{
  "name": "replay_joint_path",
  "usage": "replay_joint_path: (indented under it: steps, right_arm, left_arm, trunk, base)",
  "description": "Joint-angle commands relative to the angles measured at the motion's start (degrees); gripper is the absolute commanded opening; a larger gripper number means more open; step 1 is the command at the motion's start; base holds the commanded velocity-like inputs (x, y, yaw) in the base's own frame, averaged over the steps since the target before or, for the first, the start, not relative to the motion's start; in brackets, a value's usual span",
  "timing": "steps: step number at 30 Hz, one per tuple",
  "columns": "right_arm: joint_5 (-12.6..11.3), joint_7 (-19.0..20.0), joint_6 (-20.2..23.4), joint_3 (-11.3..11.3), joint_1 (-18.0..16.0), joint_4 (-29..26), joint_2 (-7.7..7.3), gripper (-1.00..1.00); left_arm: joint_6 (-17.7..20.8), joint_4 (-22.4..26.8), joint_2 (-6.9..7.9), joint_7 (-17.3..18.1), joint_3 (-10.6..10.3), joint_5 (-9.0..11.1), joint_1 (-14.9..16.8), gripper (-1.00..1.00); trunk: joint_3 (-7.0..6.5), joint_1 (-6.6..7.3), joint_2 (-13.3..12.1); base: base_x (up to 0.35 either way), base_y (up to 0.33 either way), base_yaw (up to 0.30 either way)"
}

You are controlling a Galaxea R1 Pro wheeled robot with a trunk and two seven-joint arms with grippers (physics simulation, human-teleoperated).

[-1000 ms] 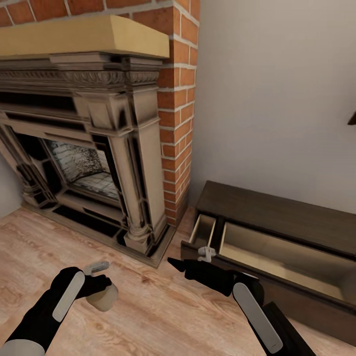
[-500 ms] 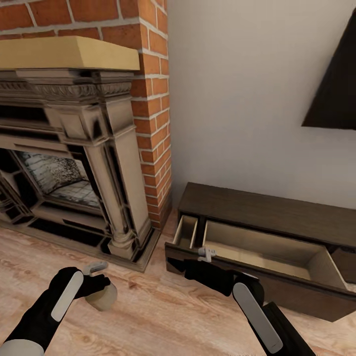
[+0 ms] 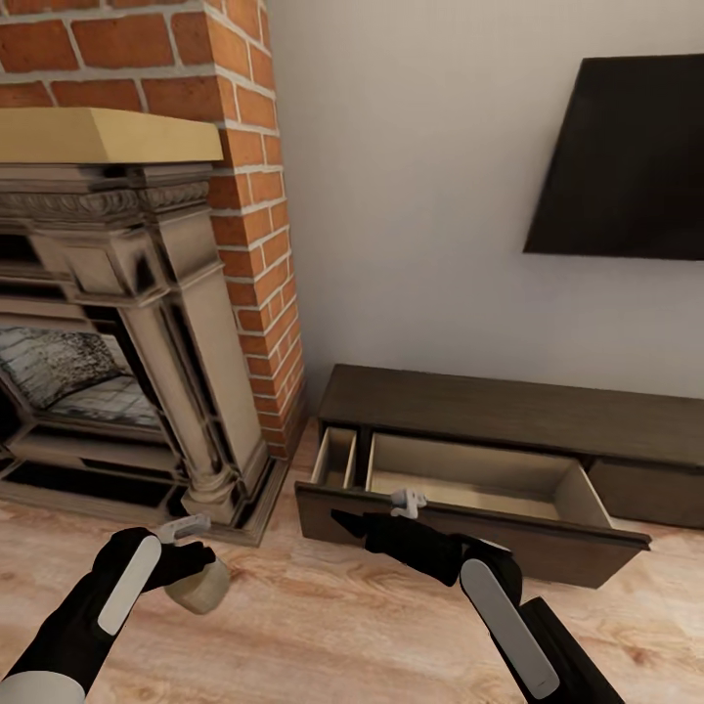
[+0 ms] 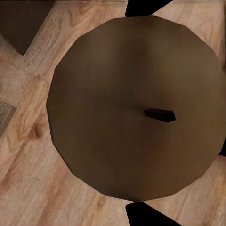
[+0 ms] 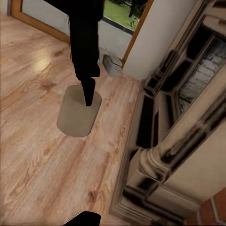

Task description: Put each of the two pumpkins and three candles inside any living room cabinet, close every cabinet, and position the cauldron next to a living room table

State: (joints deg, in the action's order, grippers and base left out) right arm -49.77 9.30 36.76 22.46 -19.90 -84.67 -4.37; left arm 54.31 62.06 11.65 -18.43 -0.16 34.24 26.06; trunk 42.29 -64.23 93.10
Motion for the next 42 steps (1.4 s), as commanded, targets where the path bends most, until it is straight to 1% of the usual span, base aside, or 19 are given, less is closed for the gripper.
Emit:
replay_joint_path:
  steps: [1,23,30,42]
  right_arm:
    - [0.02,0.10,0.16,0.04,-0.05,0.01,-0.03,1.00]
    - [-0.08,0.19,0.16,0.04,-0.05,-0.05,-0.03,1.00]
    - [-1.58,0.19,0.16,0.04,-0.05,-0.06,-0.03,1.00]
    - [-2.49,0.11,0.16,0.02,-0.05,0.10,-0.03,1.00]
  left_arm:
    - [0.17,0.08,0.03,-0.55,-0.02,0.63,0.02,-1.00]
    - [0.21,0.08,-0.03,-0.55,-0.01,0.59,0.01,-1.00]
    - [0.20,0.08,-0.05,-0.55,-0.01,0.57,0.02,-1.00]
    - [0.20,0.08,-0.05,-0.55,-0.01,0.56,0.03,-1.00]
  trunk:
    - [-0.19,0.23,-0.39]
    - [-5.38,5.06,-9.21]
    - [-7.03,6.60,-12.02]
    - [-9.85,9.24,-16.83]
  base:
    - [-0.010,0.000,-0.253]
    - [-0.001,0.000,-0.252]
    - [0.000,0.000,-0.251]
    - [0.000,0.000,-0.251]
